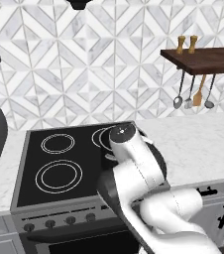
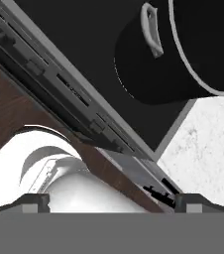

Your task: Turn off the front right burner of the stove.

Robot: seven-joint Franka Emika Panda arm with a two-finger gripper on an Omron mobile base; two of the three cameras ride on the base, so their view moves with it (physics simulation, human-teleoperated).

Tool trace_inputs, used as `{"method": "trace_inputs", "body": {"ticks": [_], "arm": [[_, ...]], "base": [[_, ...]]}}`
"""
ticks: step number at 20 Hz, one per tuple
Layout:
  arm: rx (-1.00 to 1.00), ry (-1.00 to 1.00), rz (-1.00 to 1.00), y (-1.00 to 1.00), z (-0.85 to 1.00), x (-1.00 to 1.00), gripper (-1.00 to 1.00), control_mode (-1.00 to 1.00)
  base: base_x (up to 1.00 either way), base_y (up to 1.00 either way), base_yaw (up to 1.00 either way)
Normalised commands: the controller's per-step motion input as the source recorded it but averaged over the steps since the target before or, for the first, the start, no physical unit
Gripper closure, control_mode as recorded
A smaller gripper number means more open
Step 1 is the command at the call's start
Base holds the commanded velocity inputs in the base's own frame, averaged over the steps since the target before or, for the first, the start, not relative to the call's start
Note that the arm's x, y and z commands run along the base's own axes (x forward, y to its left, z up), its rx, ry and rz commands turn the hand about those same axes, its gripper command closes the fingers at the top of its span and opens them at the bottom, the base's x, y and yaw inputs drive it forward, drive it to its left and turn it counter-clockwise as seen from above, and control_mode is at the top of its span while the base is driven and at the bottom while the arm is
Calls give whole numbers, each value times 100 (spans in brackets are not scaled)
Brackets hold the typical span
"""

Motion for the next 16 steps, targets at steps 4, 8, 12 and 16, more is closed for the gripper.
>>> {"method": "trace_inputs", "body": {"ticks": [4,8,12,16], "arm": [[-64,-9,44,100,-100,-84,-100,-100],[-71,-10,42,100,-100,-54,-100,-100],[-52,-33,23,35,-65,-9,-100,-100],[-22,-36,5,10,-39,29,-100,-100]], "base": [[0,0,0],[0,0,0],[0,0,0],[0,0,0]]}}
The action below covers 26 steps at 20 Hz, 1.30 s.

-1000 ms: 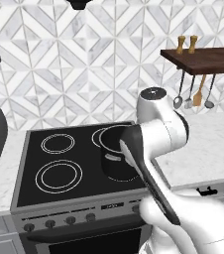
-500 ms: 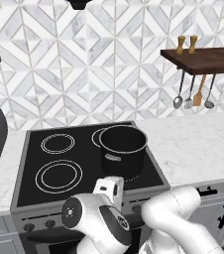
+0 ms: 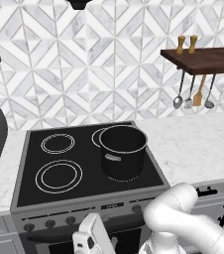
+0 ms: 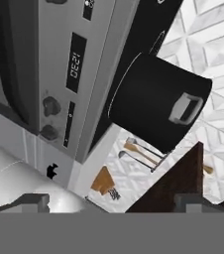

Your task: Turn off the front right burner of the stove.

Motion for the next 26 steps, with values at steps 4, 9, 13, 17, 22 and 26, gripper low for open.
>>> {"method": "trace_inputs", "body": {"ticks": [4,9,13,17,22,26], "arm": [[-5,-25,0,18,-32,44,-100,-100],[3,-16,0,38,-31,40,-100,-100],[4,-3,3,51,-28,42,-100,-100],[11,0,14,28,-41,12,-100,-100],[31,-8,13,0,-52,3,-100,-100],[27,-3,8,0,-15,19,-100,-100]], "base": [[0,0,0],[0,0,0],[0,0,0],[0,0,0],[0,0,0],[0,0,0]]}}
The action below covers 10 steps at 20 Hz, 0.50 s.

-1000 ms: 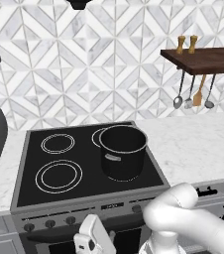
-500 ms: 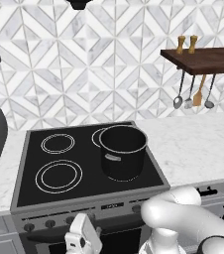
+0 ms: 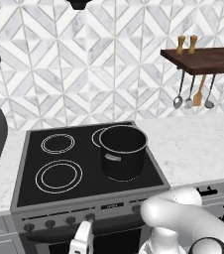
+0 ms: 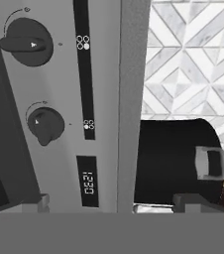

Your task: Turn off the front right burner of the stove.

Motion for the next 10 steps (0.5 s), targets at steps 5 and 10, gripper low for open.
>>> {"method": "trace_inputs", "body": {"ticks": [5,10], "arm": [[0,0,0,0,-1,9,-100,-100],[0,-2,3,-25,-4,9,-100,-100]], "base": [[0,0,0],[0,0,0]]}}
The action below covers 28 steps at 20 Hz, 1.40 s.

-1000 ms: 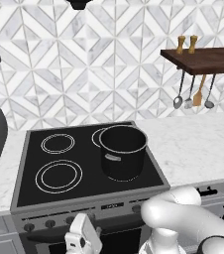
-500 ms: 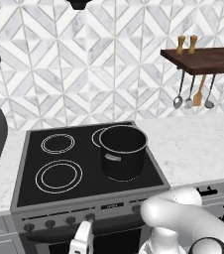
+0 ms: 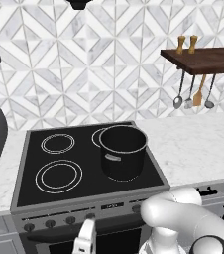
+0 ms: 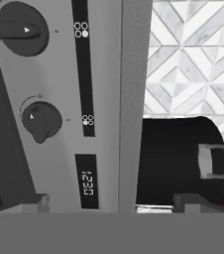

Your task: Turn off the front right burner of the stove.

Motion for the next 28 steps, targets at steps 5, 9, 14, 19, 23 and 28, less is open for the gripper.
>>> {"method": "trace_inputs", "body": {"ticks": [5,9,14,19,23,28], "arm": [[0,0,2,-12,0,19,-100,-100],[0,0,3,-10,-2,17,-100,-100],[0,0,7,-7,-13,1,-100,-100],[0,-1,7,0,-19,15,-100,-100],[0,-2,6,0,-10,31,-100,-100],[0,0,5,9,-22,20,-100,-100]], "base": [[0,0,0],[0,0,0],[0,0,0],[0,0,0],[0,0,0],[0,0,0]]}}
